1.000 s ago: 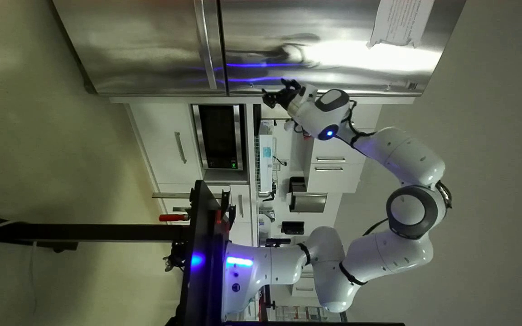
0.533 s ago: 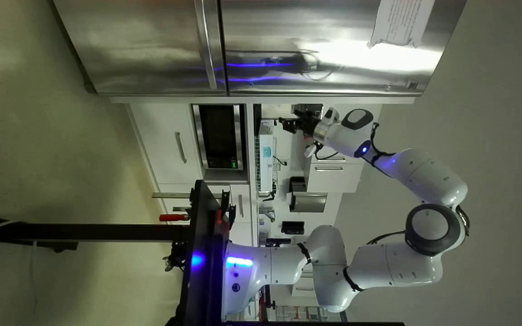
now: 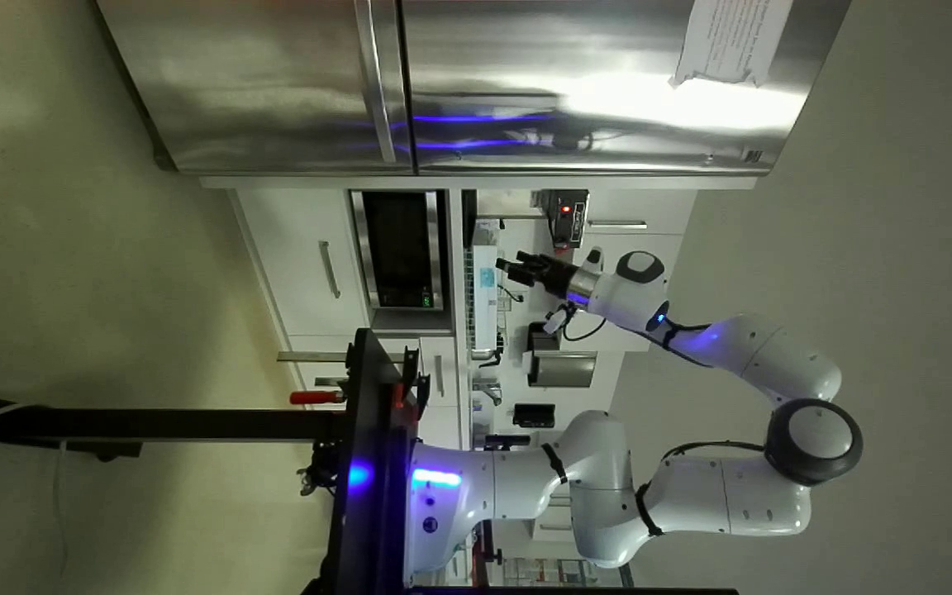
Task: Close the bottom door of the fridge
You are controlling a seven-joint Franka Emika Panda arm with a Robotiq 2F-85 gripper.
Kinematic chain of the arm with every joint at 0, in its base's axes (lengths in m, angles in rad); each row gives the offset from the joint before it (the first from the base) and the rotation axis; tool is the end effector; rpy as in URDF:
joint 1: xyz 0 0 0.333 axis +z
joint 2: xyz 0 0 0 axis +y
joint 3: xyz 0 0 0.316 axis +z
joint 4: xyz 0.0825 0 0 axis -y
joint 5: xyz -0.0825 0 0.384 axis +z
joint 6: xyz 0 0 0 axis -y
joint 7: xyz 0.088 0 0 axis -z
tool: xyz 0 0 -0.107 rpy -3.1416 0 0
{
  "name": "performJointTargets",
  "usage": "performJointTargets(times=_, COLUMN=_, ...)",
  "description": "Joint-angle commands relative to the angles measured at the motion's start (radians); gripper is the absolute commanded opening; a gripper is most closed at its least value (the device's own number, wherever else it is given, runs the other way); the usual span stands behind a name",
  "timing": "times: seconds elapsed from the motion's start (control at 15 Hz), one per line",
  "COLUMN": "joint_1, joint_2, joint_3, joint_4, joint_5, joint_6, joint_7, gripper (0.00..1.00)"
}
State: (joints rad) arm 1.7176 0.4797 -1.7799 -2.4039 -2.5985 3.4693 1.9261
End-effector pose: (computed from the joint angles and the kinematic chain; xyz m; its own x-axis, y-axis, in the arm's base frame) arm 0.3814 0.0236 0.3110 0.6595 0.7345 0.1599 0.5583 -0.6210 0.5502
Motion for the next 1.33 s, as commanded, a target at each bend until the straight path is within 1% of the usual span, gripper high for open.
performJointTargets(times=0.0, joint_1=0.145, joint_2=-0.107, joint_3=-0.167, joint_4=-0.049, joint_5=0.000, joint_6=-0.001, joint_7=0.091, gripper=1.00)
performJointTargets(times=0.13, joint_1=0.241, joint_2=-0.142, joint_3=-0.265, joint_4=-0.064, joint_5=-0.004, joint_6=-0.003, joint_7=0.176, gripper=1.00)
performJointTargets(times=0.27, joint_1=0.363, joint_2=-0.152, joint_3=-0.389, joint_4=-0.067, joint_5=0.034, joint_6=-0.007, joint_7=0.230, gripper=1.00)
performJointTargets(times=0.33, joint_1=0.425, joint_2=-0.138, joint_3=-0.451, joint_4=-0.068, joint_5=0.058, joint_6=-0.009, joint_7=0.254, gripper=1.00)
performJointTargets(times=0.4, joint_1=0.313, joint_2=-0.168, joint_3=-0.351, joint_4=-0.081, joint_5=0.033, joint_6=-0.011, joint_7=0.187, gripper=1.00)
performJointTargets(times=0.47, joint_1=0.361, joint_2=-0.174, joint_3=-0.399, joint_4=-0.081, joint_5=0.043, joint_6=-0.012, joint_7=0.201, gripper=1.00)
performJointTargets(times=0.53, joint_1=0.385, joint_2=-0.175, joint_3=-0.423, joint_4=-0.081, joint_5=0.049, joint_6=-0.012, joint_7=0.208, gripper=1.00)
performJointTargets(times=0.6, joint_1=0.393, joint_2=-0.175, joint_3=-0.429, joint_4=-0.081, joint_5=0.051, joint_6=-0.012, joint_7=0.216, gripper=1.00)
performJointTargets(times=1.27, joint_1=0.396, joint_2=-0.175, joint_3=-0.429, joint_4=-0.081, joint_5=0.052, joint_6=-0.013, joint_7=0.222, gripper=1.00)
